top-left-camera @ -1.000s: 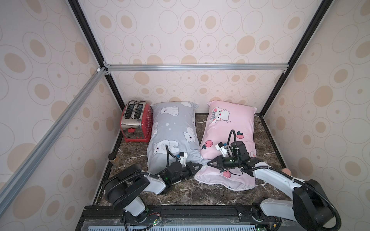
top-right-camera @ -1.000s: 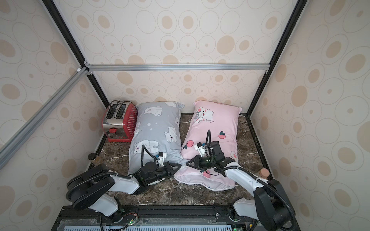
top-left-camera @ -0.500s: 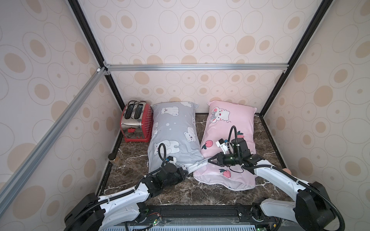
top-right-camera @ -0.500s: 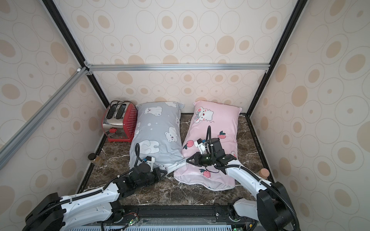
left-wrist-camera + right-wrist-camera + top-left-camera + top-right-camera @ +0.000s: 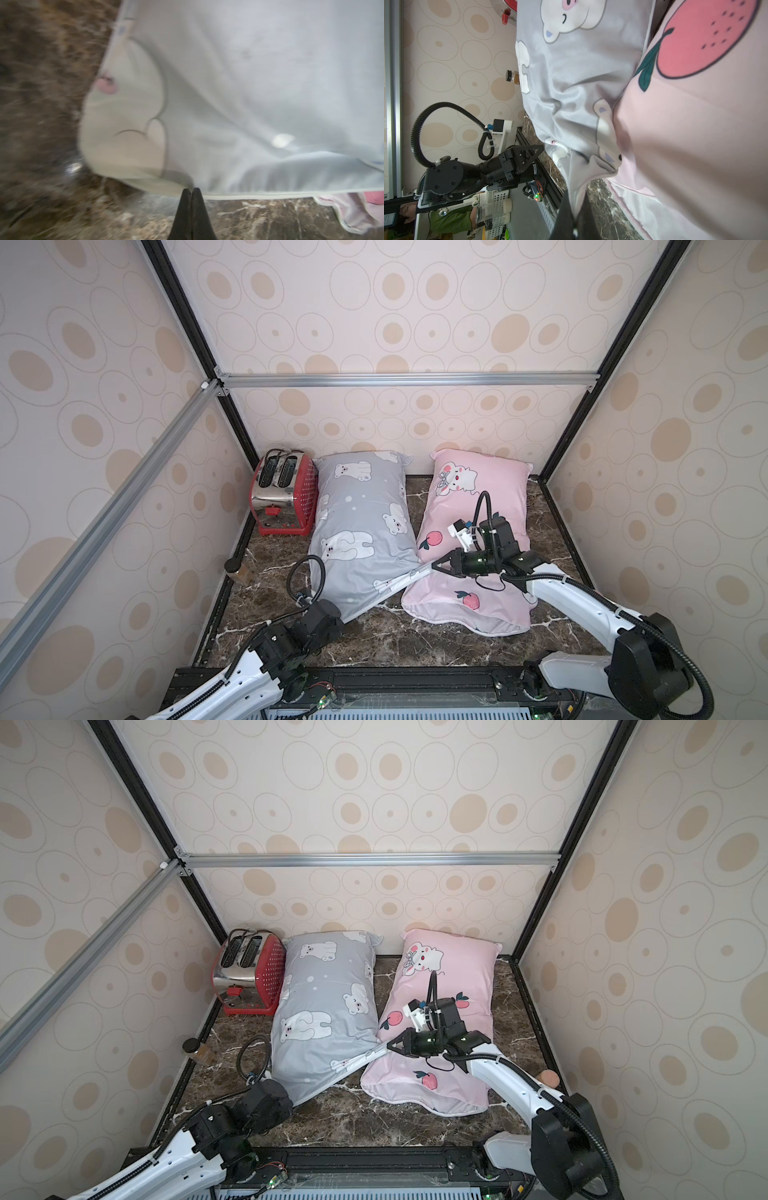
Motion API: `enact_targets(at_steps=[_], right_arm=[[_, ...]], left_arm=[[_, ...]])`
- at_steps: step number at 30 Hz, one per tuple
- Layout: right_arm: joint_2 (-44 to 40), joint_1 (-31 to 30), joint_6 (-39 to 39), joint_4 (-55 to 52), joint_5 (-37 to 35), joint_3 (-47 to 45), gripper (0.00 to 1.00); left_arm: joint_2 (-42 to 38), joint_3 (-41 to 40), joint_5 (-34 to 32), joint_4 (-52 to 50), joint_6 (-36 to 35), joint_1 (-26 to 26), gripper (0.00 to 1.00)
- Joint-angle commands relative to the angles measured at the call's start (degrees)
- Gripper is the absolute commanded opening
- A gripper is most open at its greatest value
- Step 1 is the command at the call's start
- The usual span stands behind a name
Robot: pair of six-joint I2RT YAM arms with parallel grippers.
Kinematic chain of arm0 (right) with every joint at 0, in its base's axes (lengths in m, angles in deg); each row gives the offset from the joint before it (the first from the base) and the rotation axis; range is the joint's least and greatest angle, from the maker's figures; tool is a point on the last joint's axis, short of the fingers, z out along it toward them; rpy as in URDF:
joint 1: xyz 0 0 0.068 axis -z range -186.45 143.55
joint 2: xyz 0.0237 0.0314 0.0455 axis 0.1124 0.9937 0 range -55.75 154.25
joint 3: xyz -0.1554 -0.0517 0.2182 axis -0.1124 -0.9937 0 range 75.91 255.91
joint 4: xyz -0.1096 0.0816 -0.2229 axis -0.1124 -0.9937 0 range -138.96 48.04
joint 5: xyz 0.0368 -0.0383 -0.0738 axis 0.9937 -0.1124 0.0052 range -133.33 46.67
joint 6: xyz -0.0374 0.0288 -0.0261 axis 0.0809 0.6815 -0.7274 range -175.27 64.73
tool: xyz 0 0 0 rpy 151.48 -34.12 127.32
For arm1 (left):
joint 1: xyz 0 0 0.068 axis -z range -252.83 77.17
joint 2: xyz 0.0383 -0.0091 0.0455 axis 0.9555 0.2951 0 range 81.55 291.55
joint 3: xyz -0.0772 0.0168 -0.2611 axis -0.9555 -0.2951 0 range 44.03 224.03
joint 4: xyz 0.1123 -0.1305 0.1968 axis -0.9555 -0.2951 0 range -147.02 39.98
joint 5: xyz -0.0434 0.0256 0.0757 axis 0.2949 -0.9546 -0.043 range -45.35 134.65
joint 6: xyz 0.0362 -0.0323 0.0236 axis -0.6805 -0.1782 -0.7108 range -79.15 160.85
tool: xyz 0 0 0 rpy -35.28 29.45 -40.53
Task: Zip up pillowcases
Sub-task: Zip the zipper on the pillowcase.
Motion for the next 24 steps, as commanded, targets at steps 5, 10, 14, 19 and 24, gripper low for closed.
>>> enact_targets(at_steps=[5, 10, 14, 19, 24], right_arm=[[-0.3, 3.2, -2.5, -1.6, -1.4, 2.4, 0.0], [0.4, 3.7, -6.3, -7.4, -1.3, 3.5, 0.0], [0.6, 3.3, -6.9, -8.3, -1.8, 2.2, 0.0], [0.3, 2.1, -9.5, -12.7, -5.5, 3.3, 0.0], [1.0, -0.9, -11.4, -17.2, -9.4, 6.1, 0.0]], left_arm=[[-5.3, 1.3, -10.0, -18.9, 7.4, -0.4, 0.0], [0.6, 3.5, -11.7, -18.4, 5.7, -0.4, 0.0], [7.7, 7.5, -12.9, -17.5, 2.8, -0.4, 0.0], [15.3, 11.9, -13.9, -18.2, -1.0, -0.4, 0.0], [19.3, 14.1, -13.8, -17.4, -3.1, -0.6, 0.0]])
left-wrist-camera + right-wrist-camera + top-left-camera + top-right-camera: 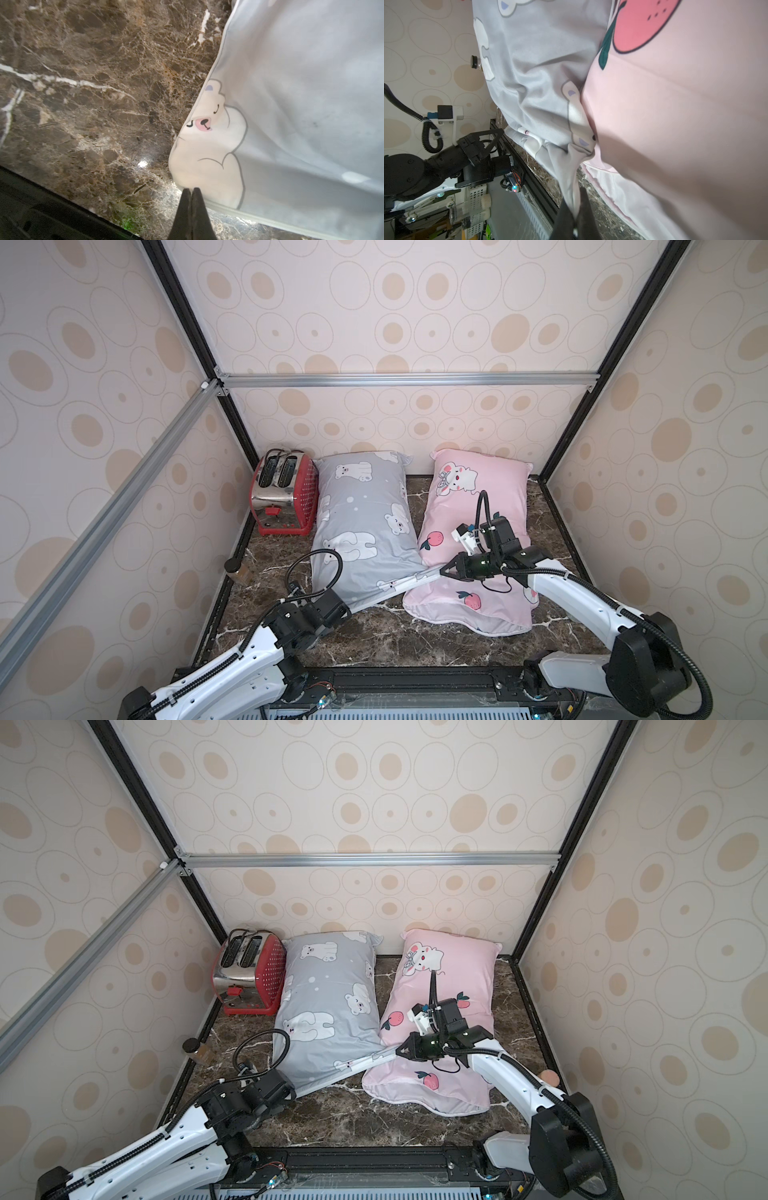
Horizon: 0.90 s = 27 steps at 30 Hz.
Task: Zip up pillowcases
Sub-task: Zip the zipper on the pillowcase, then place the pillowcase at the center of the board.
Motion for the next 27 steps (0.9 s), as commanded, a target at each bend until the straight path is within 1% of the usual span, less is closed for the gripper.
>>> enact_targets(at_steps=[1, 2, 3, 4, 5, 6, 7, 8, 10, 11, 12, 14, 15, 16, 18, 21, 24, 25, 27], right_arm=[[0.7, -1.8, -3.1, -4.6, -4.5, 3.2, 0.0], [1.0, -2.2, -3.0, -4.9, -3.5, 3.6, 0.02], [0.9, -2.3, -2.2, -4.2, -1.5, 3.6, 0.13], [0.6, -2.3, -1.4, -4.2, -0.4, 3.8, 0.27], [0.2, -2.2, -1.0, -5.1, -0.5, 4.4, 0.48], [-0.2, -2.2, -1.1, -7.1, -1.8, 5.4, 0.66], [-0.6, -2.1, -1.6, -10.7, -4.6, 7.1, 0.89], [-0.5, -2.1, -1.9, -13.9, -7.4, 8.7, 0.99], [0.0, -2.1, -1.8, -21.7, -15.8, 12.8, 1.0], [0.3, -2.1, -1.3, -25.3, -20.6, 14.7, 1.0], [0.7, -2.1, -0.2, -28.7, -26.4, 16.5, 1.0], [1.1, -1.5, 1.8, -33.3, -36.2, 18.4, 1.0], [1.2, -0.9, 3.3, -35.9, -40.1, 19.3, 1.0], [1.1, 0.0, 4.2, -37.6, -42.5, 19.9, 1.0], [0.8, 2.3, 5.5, -39.4, -43.1, 20.0, 1.0], [0.6, 4.2, 6.7, -40.2, -44.4, 18.8, 1.0], [2.5, 4.4, 6.9, -42.1, -46.1, 18.2, 1.0], [3.3, 4.4, 6.8, -42.3, -45.8, 17.9, 1.0], [4.5, 4.4, 6.2, -41.3, -44.5, 16.9, 1.0]], left_arm=[[1.9, 2.8, -3.2, -5.4, -3.1, -0.4, 0.0], [2.4, 4.1, -3.6, -4.8, -4.1, -0.4, 0.0], [3.0, 5.8, -3.9, -4.1, -5.4, -0.4, 0.02], [3.9, 8.0, -4.5, -3.8, -6.8, -0.4, 0.13], [5.5, 11.5, -5.1, -3.7, -8.7, -0.4, 0.25], [7.8, 14.3, -5.2, -3.7, -8.9, -0.4, 0.26], [11.1, 19.5, -5.5, -4.0, -8.9, -0.6, 0.26], [14.7, 23.7, -5.2, -4.3, -16.9, -0.6, 0.47], [24.9, 34.3, -1.5, -3.7, -24.2, -0.5, 0.55], [29.9, 39.1, 0.7, -2.5, -27.0, -0.3, 0.58], [33.9, 42.7, 3.9, 0.8, -30.3, 0.1, 0.61], [41.2, 49.9, 7.6, 6.3, -35.1, 0.8, 0.62], [44.8, 52.6, 10.0, 9.4, -37.2, 0.8, 0.61], [48.0, 55.5, 12.7, 11.7, -38.8, 0.8, 0.6], [53.9, 60.0, 18.4, 15.4, -40.9, 0.9, 0.58], [61.2, 64.1, 25.8, 20.2, -41.3, 1.4, 0.56], [68.2, 68.9, 26.5, 18.8, -43.4, 4.0, 0.54], [69.8, 69.3, 26.9, 18.6, -43.5, 4.4, 0.54], [70.9, 66.5, 25.6, 19.7, -43.4, 4.4, 0.53]])
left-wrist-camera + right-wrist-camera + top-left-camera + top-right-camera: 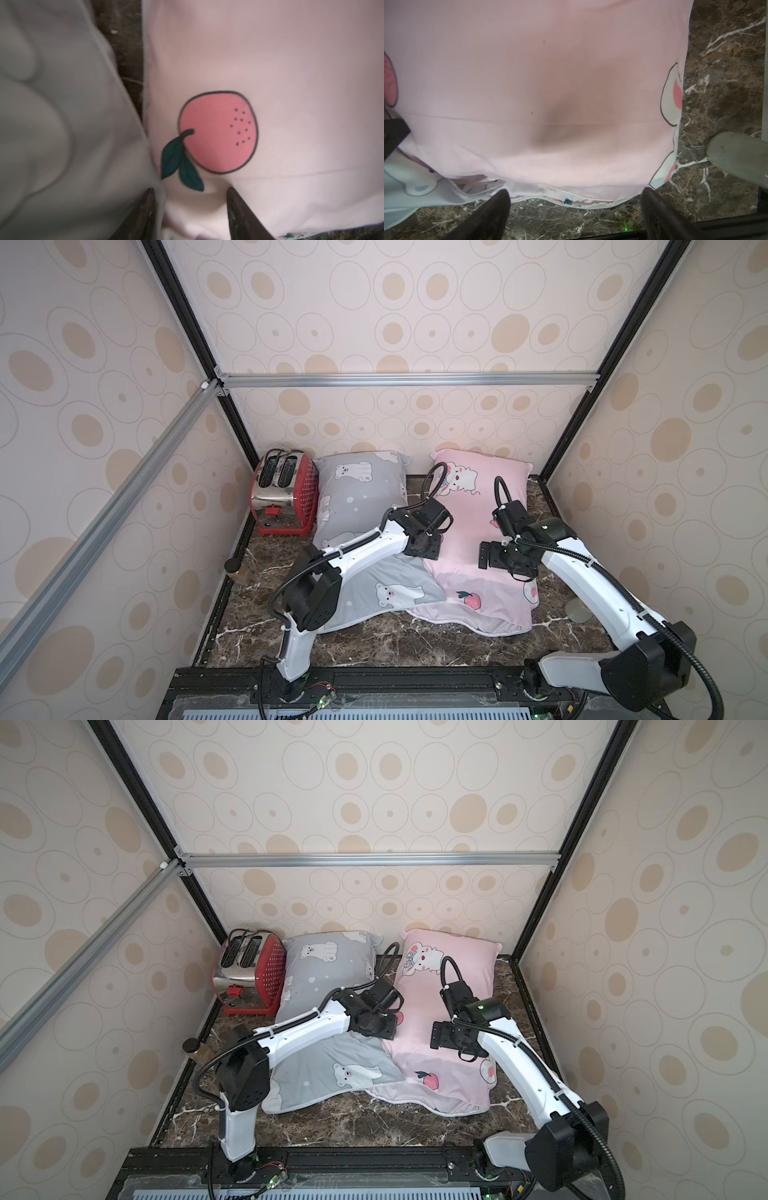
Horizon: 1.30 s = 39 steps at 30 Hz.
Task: Zip up pillowcases
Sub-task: Adjust the pillowcase at the center of the board, then pick up the pillowcase from the center of the board.
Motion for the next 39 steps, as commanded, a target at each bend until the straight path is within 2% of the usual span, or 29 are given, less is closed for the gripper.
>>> enact_targets(at_steps=[1, 3, 9, 13, 18, 20, 23, 27, 30, 34, 36, 39], right_arm=[[2.5, 0.0, -0.2, -2.2, -0.7, -2.3, 1.0], [3.7, -0.1, -2.6, 1.3, 2.3, -3.5, 1.0], [9.8, -1.8, -8.6, 11.4, 18.3, -1.2, 0.99], [14.8, -4.2, -10.0, 15.0, 28.0, 2.7, 0.99], [18.5, -6.9, -12.3, 15.5, 35.6, 8.1, 0.99], [17.3, -7.0, -13.1, 13.6, 34.8, 9.6, 0.99], [13.0, -6.2, -11.5, 8.7, 28.1, 9.7, 0.99], [5.0, -2.9, -5.2, 2.8, 19.1, 5.2, 0.99], [-1.1, 1.5, -2.7, -0.9, 14.6, 0.8, 0.99], [-5.9, 9.3, -2.9, -2.0, 15.3, -5.8, 0.99], [-6.7, 10.0, -3.0, -2.8, 15.4, -7.7, 0.99], [-7.5, 9.0, -3.0, 0.8, 21.4, -11.2, 0.99]], left_arm=[[1.0, -2.4, 0.5, 0.2, -3.0, 0.9, 0.53], [0.7, -6.8, -1.4, 0.4, -2.8, -0.1, 0.52], [-4.5, -22.1, -8.1, 0.7, -2.3, -4.9, 0.53], [-7.2, -25.4, -14.3, -3.6, -3.7, -5.7, 0.56], [-8.3, -26.9, -16.0, -5.7, -4.0, -6.3, 0.57], [-9.2, -26.6, -16.9, -6.4, -3.9, -6.4, 0.57], [-11.3, -23.7, -17.3, -8.9, -3.6, -6.4, 0.58], [-14.4, -15.1, -12.8, -9.3, -4.0, -6.2, 0.61], [-12.8, -7.4, -10.5, -9.1, -5.1, -5.2, 0.63], [-6.3, 0.2, -3.9, -5.2, -6.1, -3.3, 0.65], [-2.2, 4.6, -1.4, -3.8, -6.3, -1.5, 0.65], [2.8, 7.6, 3.5, -1.3, -4.9, -0.6, 0.65]])
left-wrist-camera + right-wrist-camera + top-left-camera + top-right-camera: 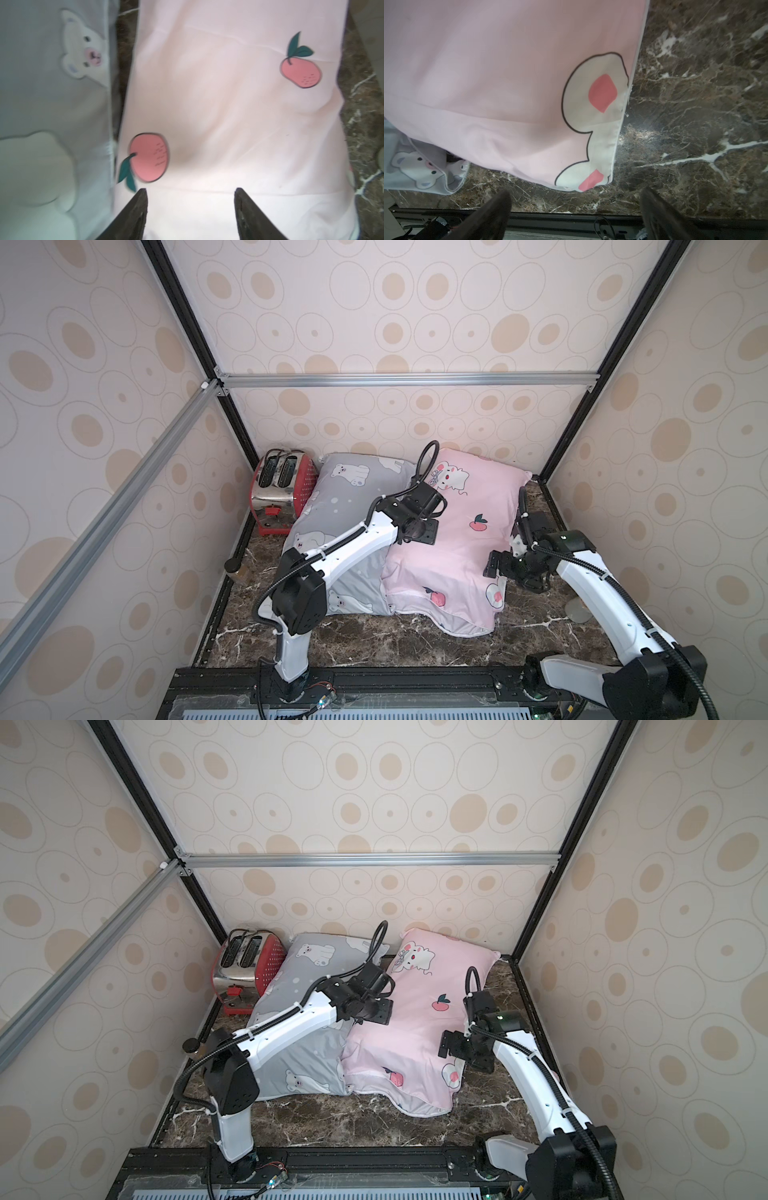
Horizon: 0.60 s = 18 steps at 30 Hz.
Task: Zip up pillowcases
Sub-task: Pick up the pillowcase from the center of the board.
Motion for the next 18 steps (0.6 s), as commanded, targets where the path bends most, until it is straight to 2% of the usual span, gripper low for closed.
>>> enact_targets(at_steps=[1, 3, 7, 9, 11, 13, 16, 18], right_arm=[[-1.2, -1.9, 1.5, 2.0, 4.8, -3.5, 0.99], [-0.3, -4.2, 2.8, 7.0, 7.4, -6.1, 0.98], [6.9, -4.7, 1.5, 19.3, 13.2, -8.9, 0.99], [11.0, -4.9, 0.5, 25.7, 18.1, -7.1, 0.99], [12.8, -5.9, -0.8, 25.3, 19.7, -3.5, 0.99], [11.8, -6.1, -2.9, 19.9, 16.2, -1.1, 0.99], [7.2, -5.7, -3.4, 9.4, 3.8, -1.1, 0.99], [3.8, -5.3, -2.0, 6.7, 0.6, -3.3, 0.99]], left_arm=[[6.4, 1.2, 6.7, 1.3, 0.3, 1.4, 0.65], [8.7, 1.3, 6.4, 2.5, 0.4, 1.0, 0.65], [12.2, 1.3, 4.5, 5.0, 1.6, -1.6, 0.65], [14.0, 0.1, 3.9, 9.4, 2.5, -3.4, 0.64], [17.3, 3.0, 1.5, 7.5, 0.7, -4.6, 0.64], [20.5, 6.3, -0.4, 4.1, -1.1, -6.0, 0.63], [22.2, 5.9, 0.9, 5.9, -1.4, -9.0, 0.63], [23.0, 6.2, 1.0, 5.7, -2.0, -10.3, 0.63]])
